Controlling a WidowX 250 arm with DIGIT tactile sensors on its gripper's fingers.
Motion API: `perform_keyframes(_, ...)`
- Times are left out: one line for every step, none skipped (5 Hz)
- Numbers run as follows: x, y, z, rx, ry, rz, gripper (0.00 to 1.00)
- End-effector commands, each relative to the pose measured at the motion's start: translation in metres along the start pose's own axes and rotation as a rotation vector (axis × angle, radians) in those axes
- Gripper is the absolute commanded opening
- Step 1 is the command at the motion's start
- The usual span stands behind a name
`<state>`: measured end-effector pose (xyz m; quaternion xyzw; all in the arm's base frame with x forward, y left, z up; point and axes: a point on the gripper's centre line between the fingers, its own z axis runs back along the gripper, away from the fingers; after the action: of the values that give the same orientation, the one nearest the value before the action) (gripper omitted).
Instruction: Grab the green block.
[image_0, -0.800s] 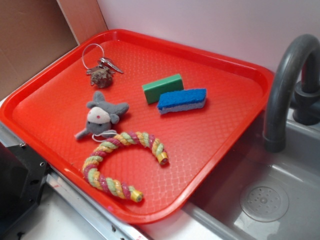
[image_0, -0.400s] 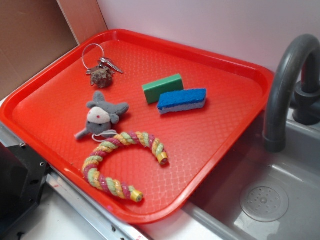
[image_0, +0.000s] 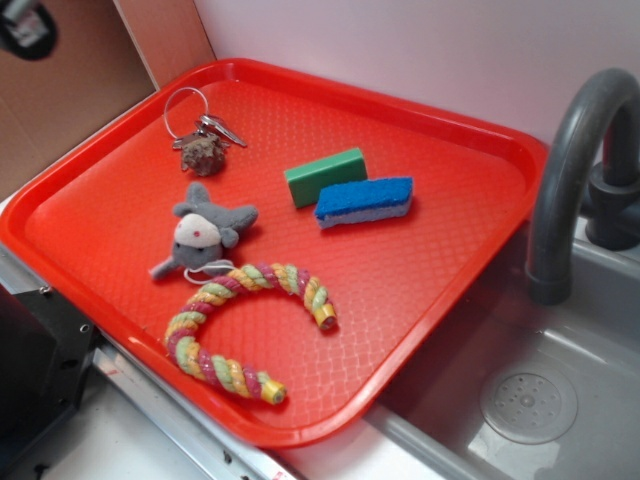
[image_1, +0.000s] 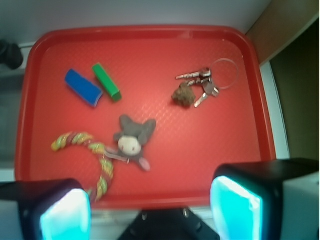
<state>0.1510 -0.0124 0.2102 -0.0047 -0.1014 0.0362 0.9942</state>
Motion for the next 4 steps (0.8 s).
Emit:
perform_keyframes(0.051,-0.014,-0.036,-0.020,-0.073,-0.082,1.00)
perform_keyframes(0.078,-0.029,-0.067,-0.045,-0.062,-0.177,1.00)
perform_keyframes(0.099,-0.035,-0.100,-0.132,-0.034,-0.282,1.00)
perform_keyframes(0.112,-0.045,-0.129,-0.138,0.006,-0.358,1.00)
